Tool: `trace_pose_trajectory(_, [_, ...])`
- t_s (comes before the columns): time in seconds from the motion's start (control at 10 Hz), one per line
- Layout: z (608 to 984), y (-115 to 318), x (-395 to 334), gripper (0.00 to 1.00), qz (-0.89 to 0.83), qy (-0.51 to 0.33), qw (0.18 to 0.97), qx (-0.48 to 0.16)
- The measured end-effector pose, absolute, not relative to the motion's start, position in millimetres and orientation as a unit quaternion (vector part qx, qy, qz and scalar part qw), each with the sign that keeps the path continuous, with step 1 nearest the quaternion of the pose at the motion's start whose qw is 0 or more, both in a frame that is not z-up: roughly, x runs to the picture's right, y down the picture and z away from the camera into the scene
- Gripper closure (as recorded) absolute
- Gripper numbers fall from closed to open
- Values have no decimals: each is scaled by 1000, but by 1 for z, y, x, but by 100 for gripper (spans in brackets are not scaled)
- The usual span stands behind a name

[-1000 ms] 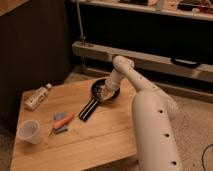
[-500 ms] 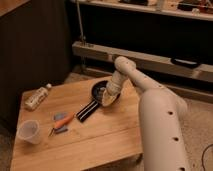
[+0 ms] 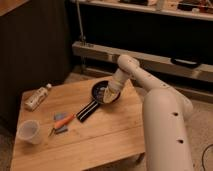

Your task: Push the ceramic bowl across the table

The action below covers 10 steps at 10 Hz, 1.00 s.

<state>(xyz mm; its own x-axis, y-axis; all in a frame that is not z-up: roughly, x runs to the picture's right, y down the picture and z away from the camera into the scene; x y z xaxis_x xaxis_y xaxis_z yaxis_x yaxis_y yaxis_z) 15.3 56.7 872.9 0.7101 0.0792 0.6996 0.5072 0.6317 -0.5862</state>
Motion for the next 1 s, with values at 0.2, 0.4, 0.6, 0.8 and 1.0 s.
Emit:
trace_pose_trajectory(0.2, [885,39,19,100,-123,-356,846,-377])
trace_pose_trajectory(0.4, [906,36,25,100,-113,-354,863,-341])
trace_pose_trajectory(0.6, [925,47,24,100,-110,-349,871,-327])
trace_pose_trajectory(0.8, [938,55,20,100,-107,-347,873,-325])
trace_pose_trajectory(1.0, [941,57,20,100,-103,-346,874,-326])
